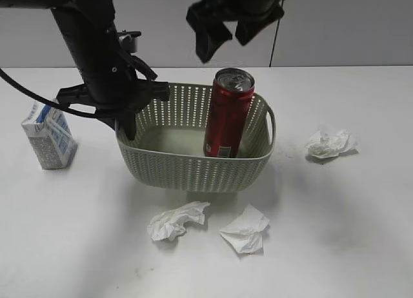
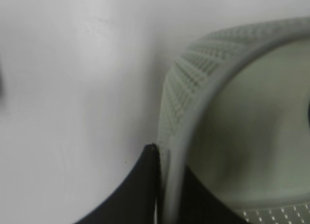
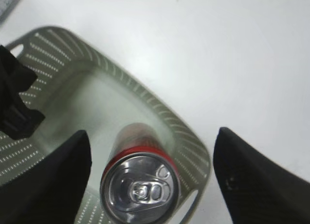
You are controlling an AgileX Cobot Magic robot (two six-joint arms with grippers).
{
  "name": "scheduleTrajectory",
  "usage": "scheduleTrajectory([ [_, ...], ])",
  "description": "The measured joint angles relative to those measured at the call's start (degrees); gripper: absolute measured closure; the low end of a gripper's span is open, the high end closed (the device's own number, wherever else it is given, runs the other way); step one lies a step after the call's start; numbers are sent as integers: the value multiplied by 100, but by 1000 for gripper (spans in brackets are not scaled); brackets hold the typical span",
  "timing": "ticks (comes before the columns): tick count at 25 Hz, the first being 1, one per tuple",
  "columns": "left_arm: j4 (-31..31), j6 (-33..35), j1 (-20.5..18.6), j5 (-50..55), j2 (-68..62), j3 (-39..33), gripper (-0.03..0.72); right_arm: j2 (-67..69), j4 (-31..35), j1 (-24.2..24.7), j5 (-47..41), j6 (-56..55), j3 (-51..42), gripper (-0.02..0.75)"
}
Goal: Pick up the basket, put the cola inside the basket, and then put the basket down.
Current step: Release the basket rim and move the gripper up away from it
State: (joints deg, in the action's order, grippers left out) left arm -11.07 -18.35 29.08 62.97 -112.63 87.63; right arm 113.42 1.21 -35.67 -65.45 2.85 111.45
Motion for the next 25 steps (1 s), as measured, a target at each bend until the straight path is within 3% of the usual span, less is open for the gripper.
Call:
scheduleTrajectory([
  [4,-115,0,0,-27,0,0,683,-101,9,308,-251,-102,576,130],
  [9,-146,0,-27,-33,0,0,683,-304,253,1236,-291,-133,438,143],
  [19,-316,2,-274,-383,-95,103,683,-2369,245,2839,-323,52,-2151,150],
  [25,-326,95,-274,-178,-866,931,683,-4212,185,3003,-323,192,-3925,150],
])
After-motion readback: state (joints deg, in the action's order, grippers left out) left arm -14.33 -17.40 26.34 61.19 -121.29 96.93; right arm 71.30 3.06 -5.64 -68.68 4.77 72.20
